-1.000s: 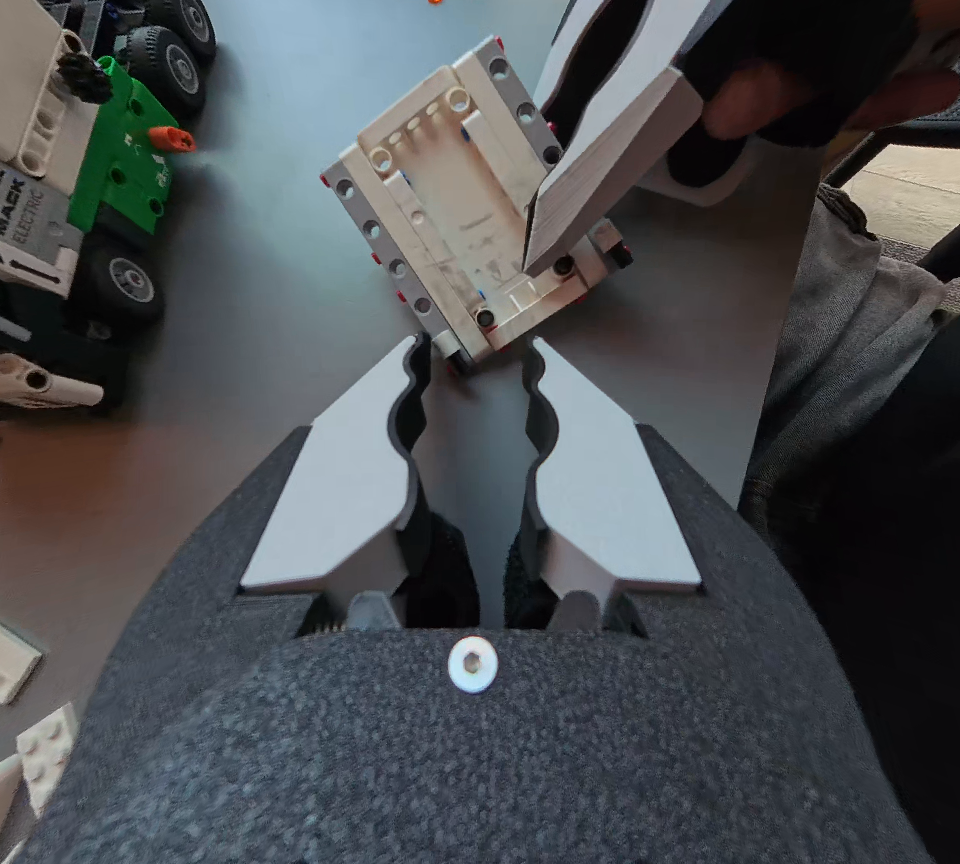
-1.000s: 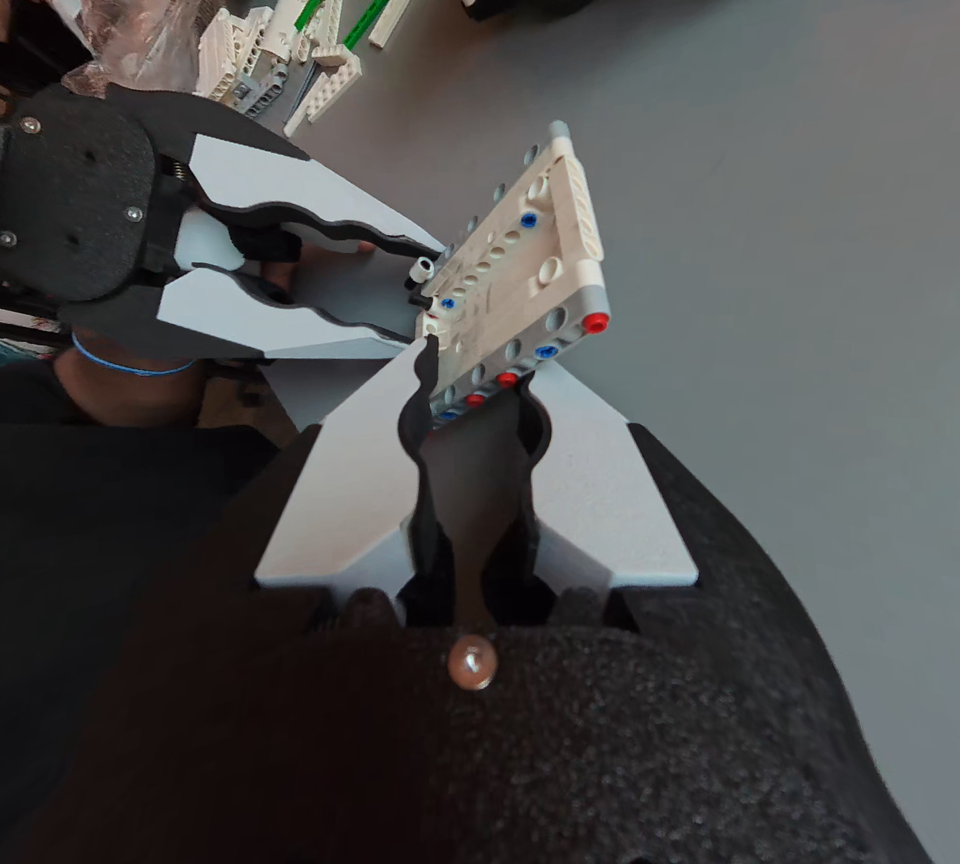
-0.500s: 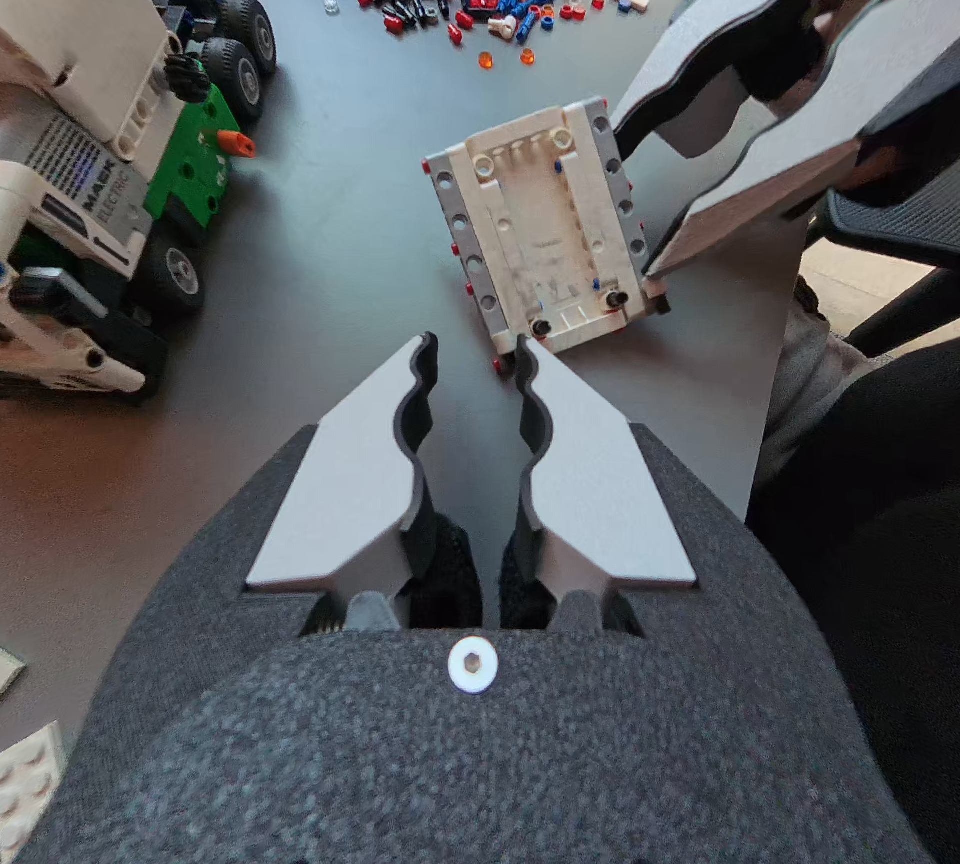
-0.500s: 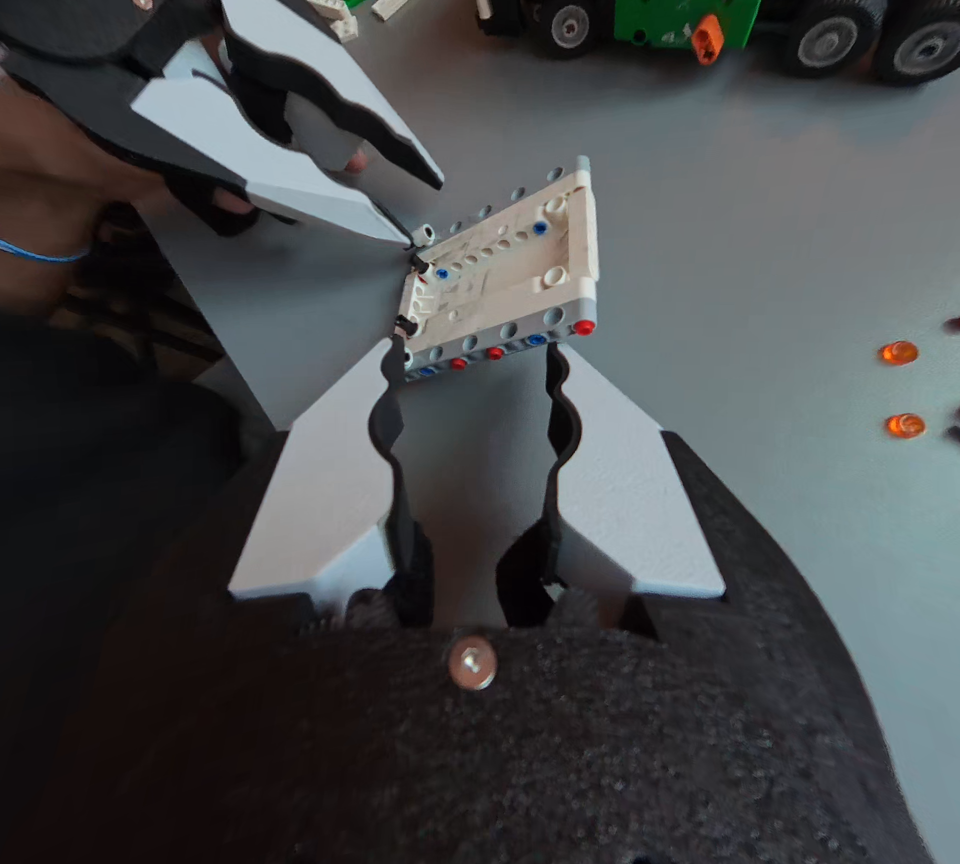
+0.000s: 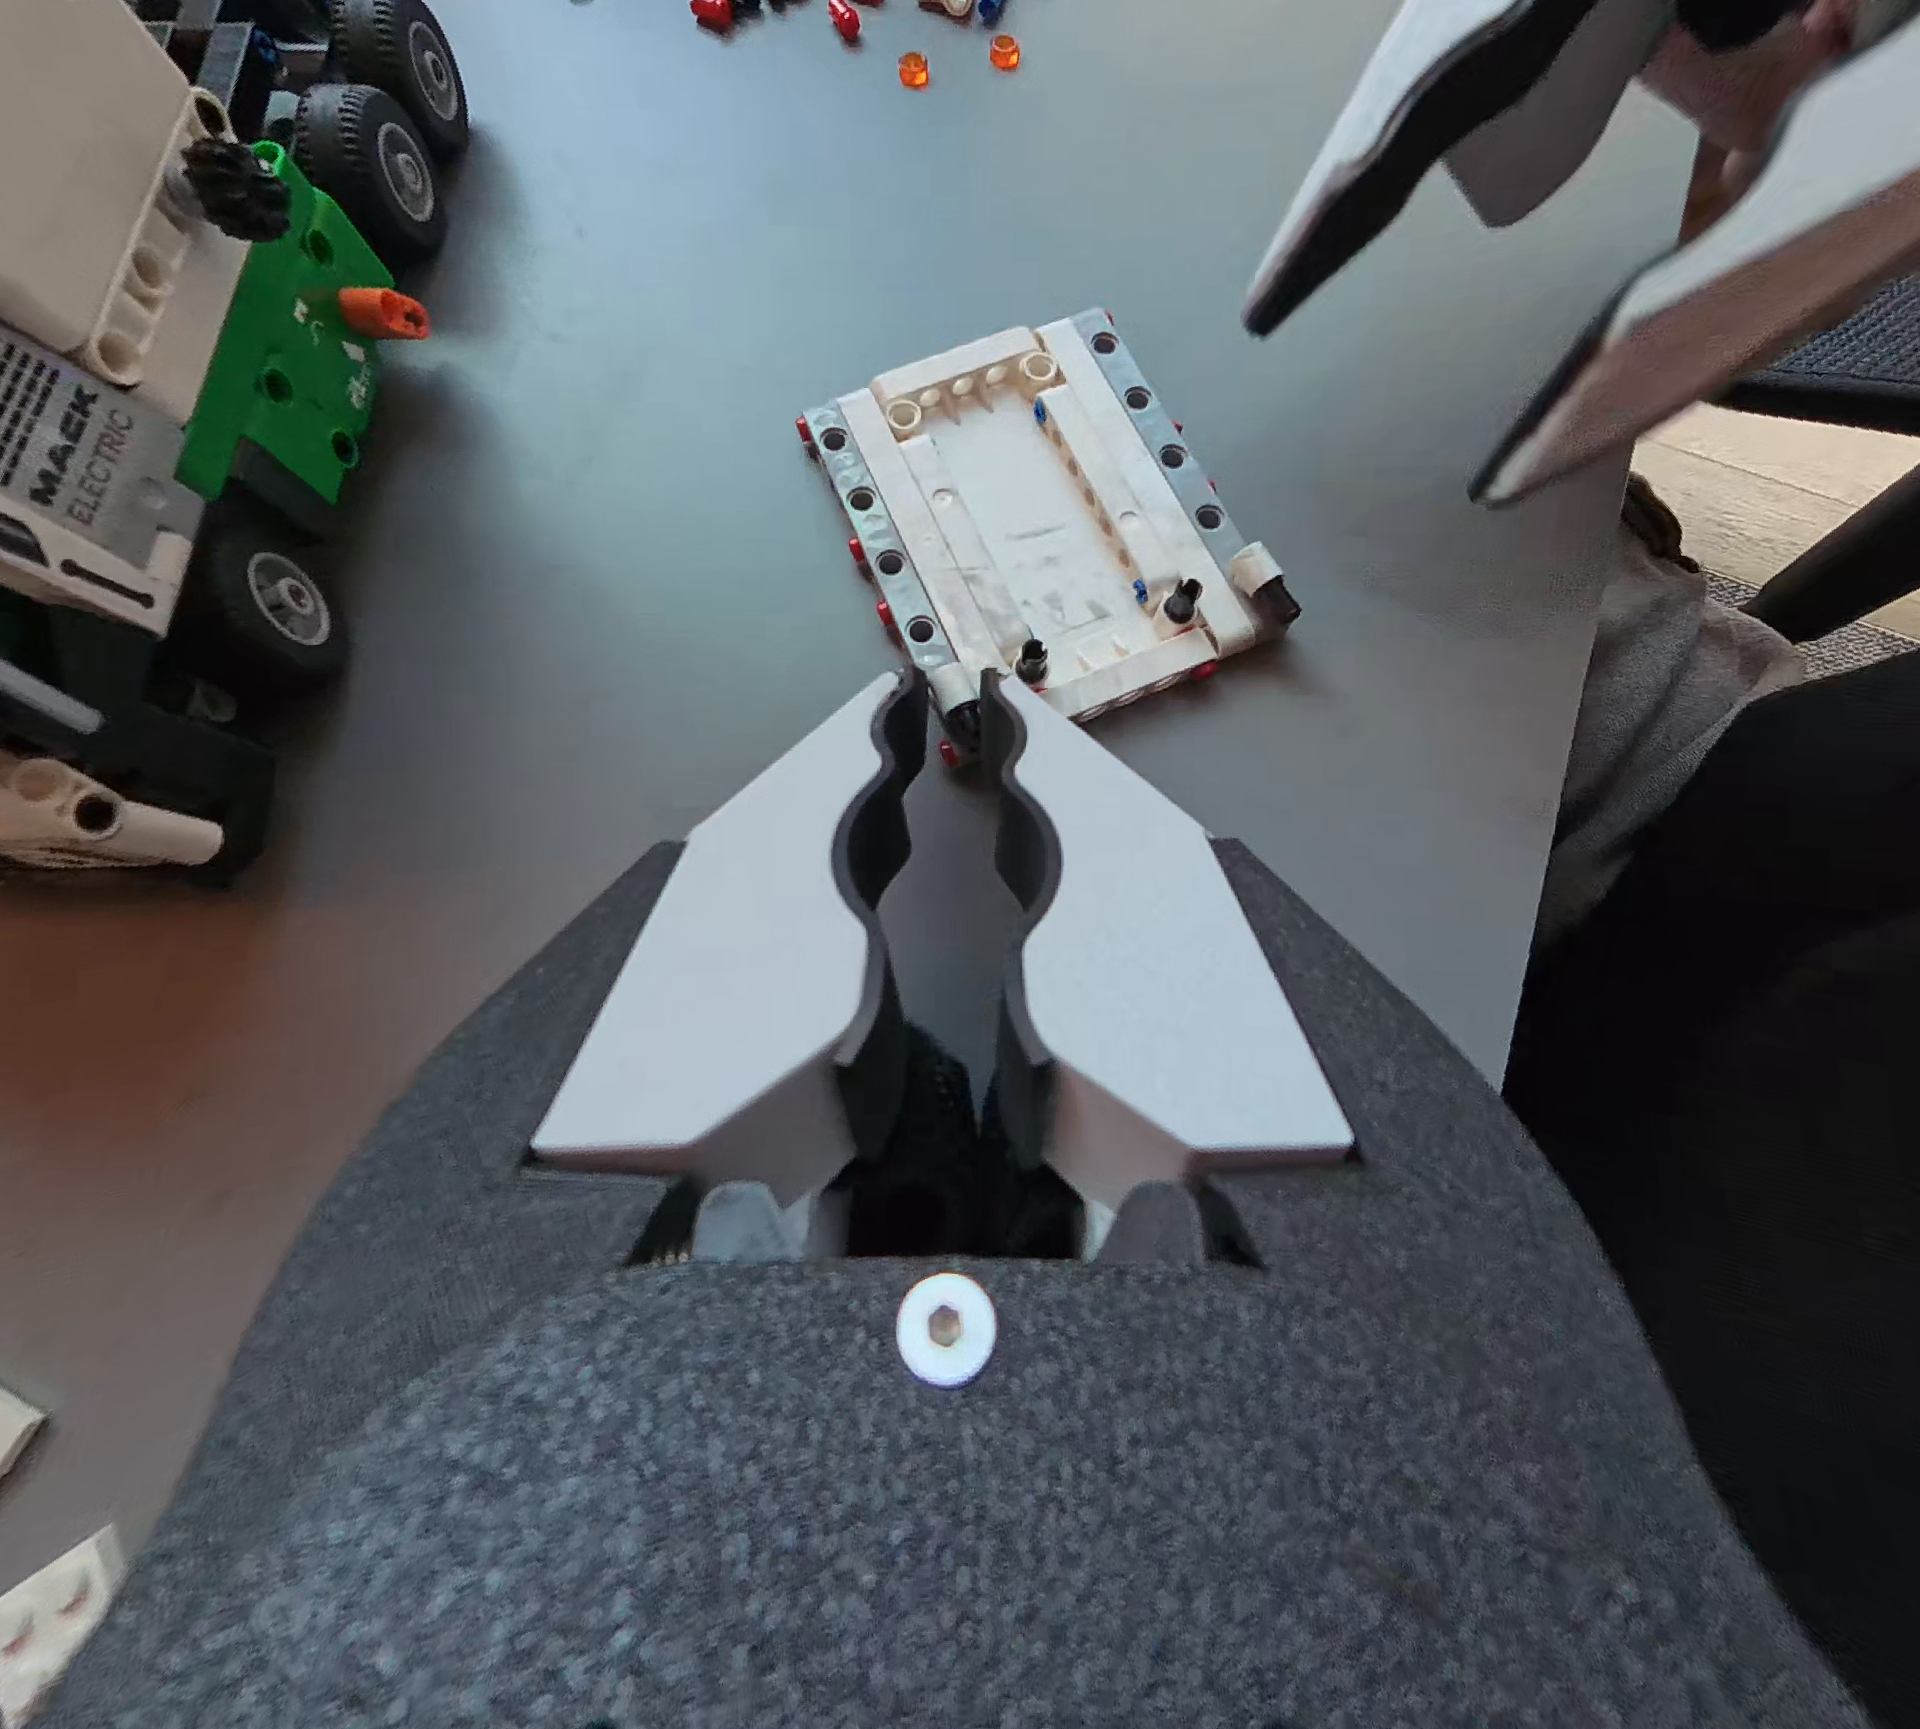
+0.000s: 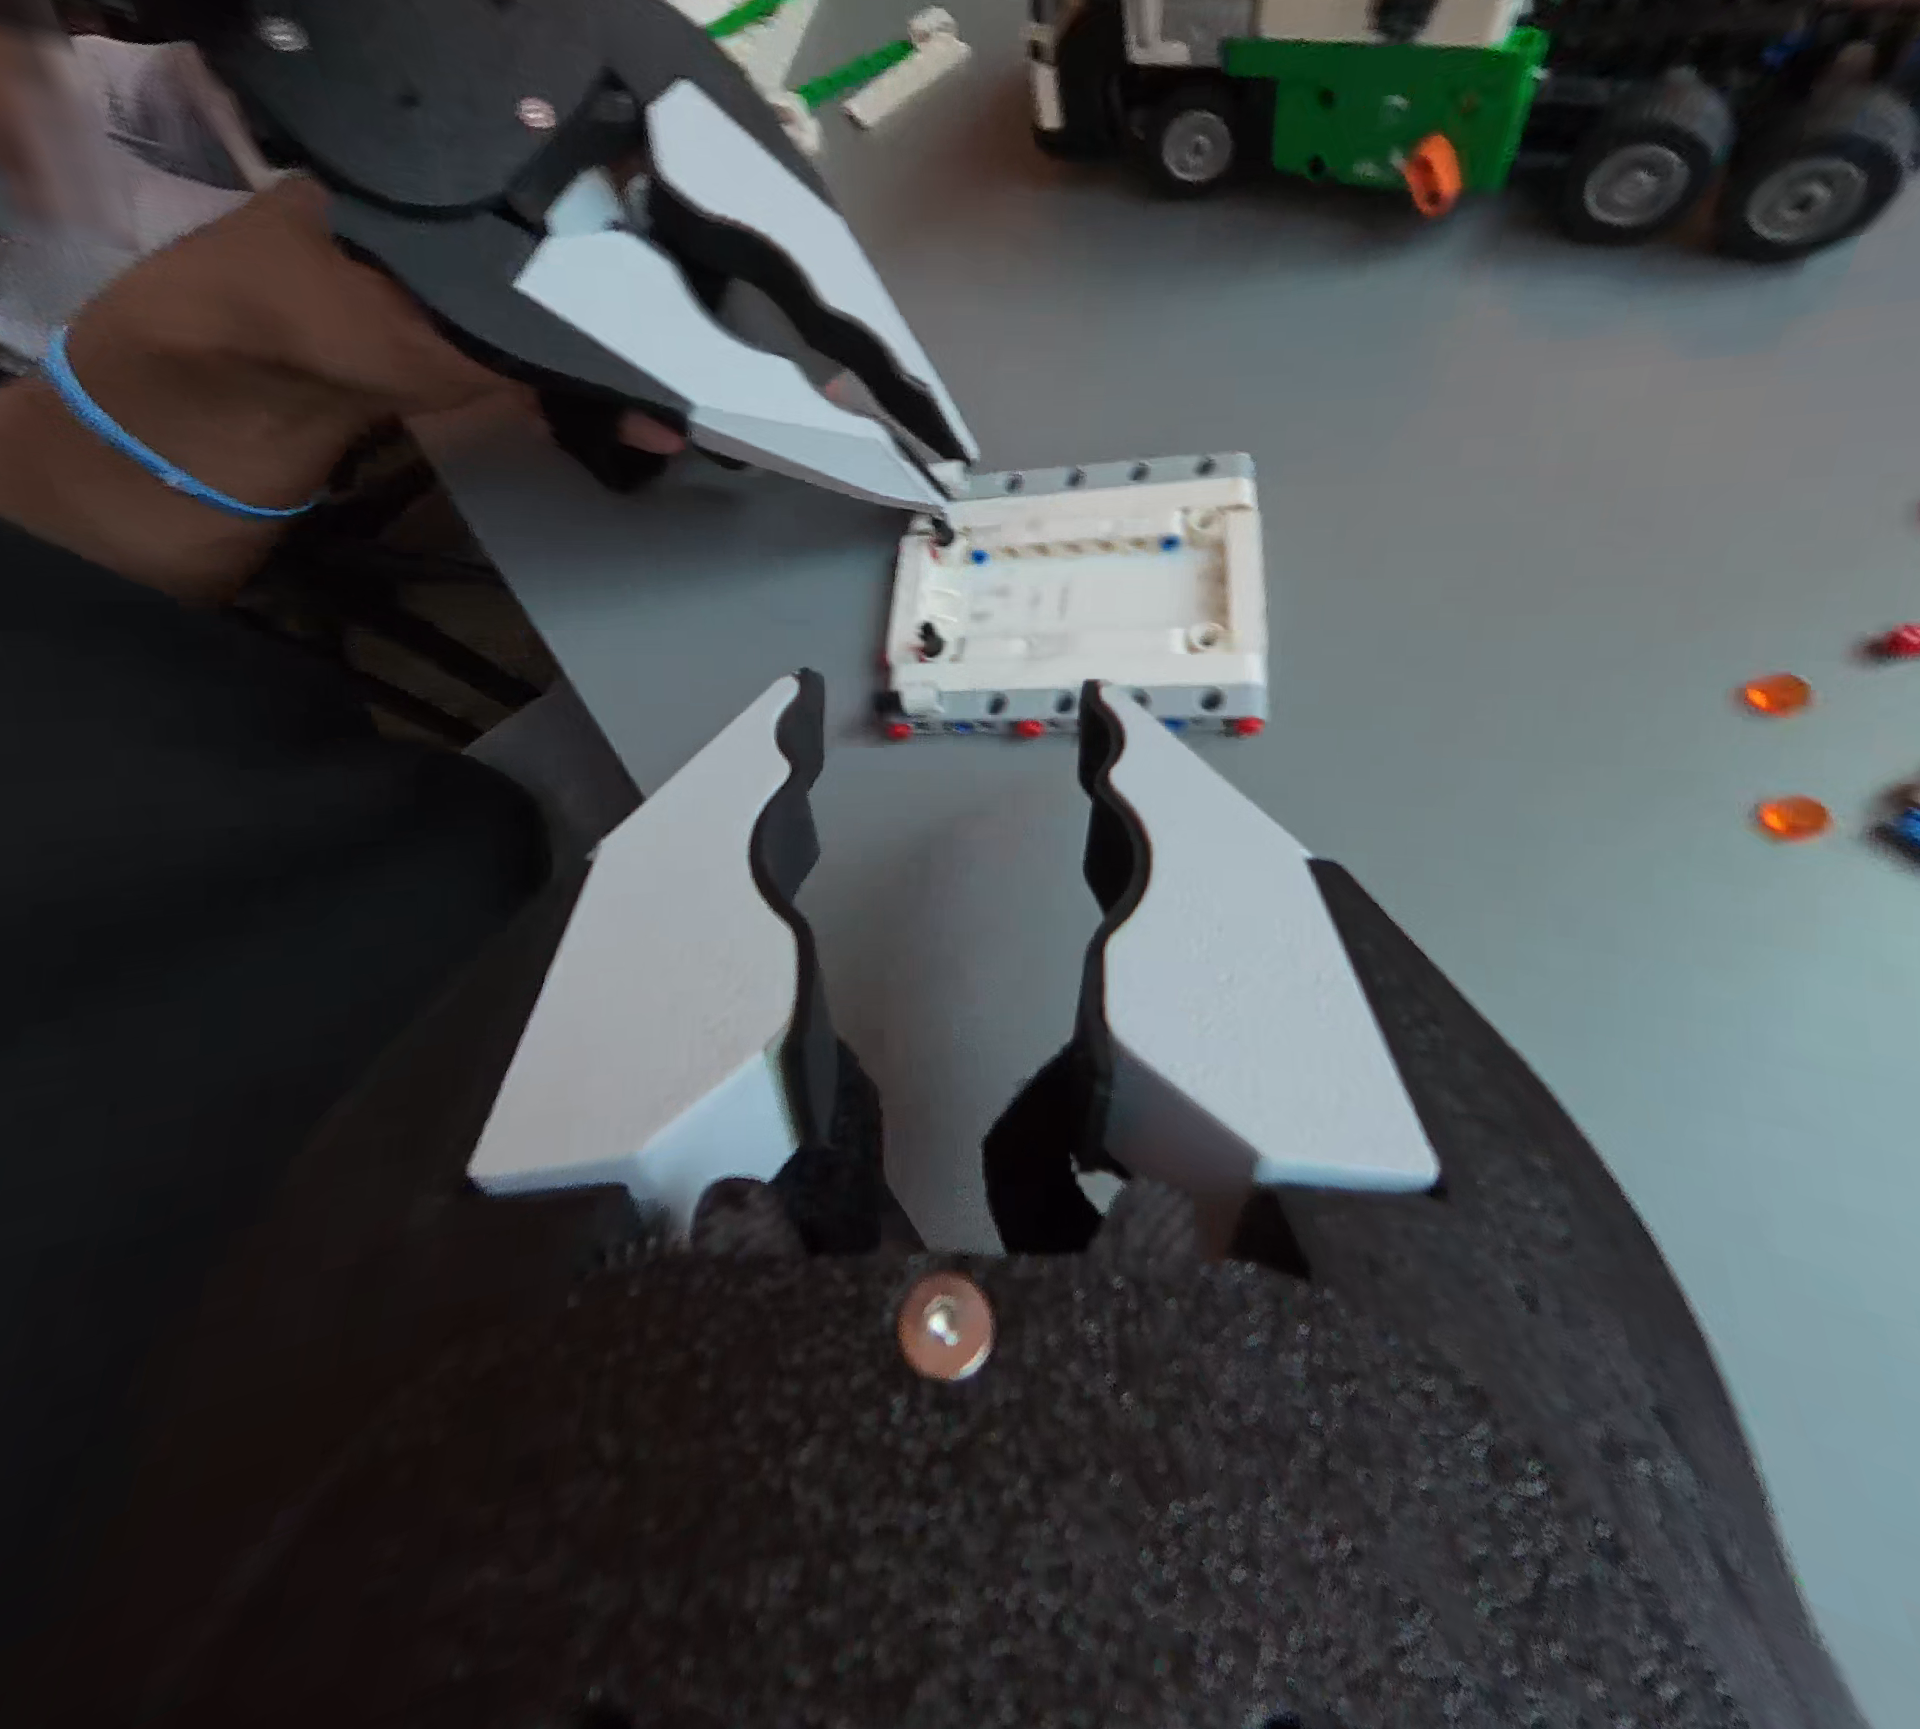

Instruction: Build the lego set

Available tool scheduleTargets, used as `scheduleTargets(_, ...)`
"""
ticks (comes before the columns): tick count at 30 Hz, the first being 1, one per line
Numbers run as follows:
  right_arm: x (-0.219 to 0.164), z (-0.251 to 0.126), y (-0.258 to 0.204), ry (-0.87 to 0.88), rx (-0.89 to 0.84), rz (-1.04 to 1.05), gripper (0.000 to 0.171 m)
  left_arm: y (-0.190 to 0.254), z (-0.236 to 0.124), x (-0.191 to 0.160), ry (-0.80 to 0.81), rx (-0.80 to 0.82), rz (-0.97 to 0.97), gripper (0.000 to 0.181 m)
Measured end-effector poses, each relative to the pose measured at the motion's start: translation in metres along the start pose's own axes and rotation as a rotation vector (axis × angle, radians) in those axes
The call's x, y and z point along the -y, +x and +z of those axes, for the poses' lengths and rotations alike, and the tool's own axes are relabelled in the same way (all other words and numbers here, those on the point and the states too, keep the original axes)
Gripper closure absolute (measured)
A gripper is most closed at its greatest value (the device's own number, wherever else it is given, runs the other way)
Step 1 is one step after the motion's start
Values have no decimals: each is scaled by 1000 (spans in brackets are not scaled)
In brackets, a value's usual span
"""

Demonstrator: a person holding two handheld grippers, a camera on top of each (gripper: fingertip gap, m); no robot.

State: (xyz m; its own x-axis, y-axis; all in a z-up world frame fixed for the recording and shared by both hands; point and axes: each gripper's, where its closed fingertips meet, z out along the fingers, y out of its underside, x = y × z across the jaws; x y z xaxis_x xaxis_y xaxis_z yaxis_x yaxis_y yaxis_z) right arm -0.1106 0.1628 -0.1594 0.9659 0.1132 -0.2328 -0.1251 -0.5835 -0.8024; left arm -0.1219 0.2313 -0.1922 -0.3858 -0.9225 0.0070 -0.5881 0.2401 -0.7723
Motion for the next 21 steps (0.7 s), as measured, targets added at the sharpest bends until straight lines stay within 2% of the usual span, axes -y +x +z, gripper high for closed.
scheduleTargets(2,-2,13,-17,-2,27,-76,124,0,1,0,0,4,-4,174)
scheduleTargets(4,-10,23,-13,-28,-51,-158,132,0,1,0,0,15,5,173)
scheduleTargets(11,-18,31,-9,-64,-114,-283,155,0,1,0,1,27,15,174)
scheduleTargets(21,-17,33,-8,-51,-175,-262,156,-2,1,0,0,17,-6,174)
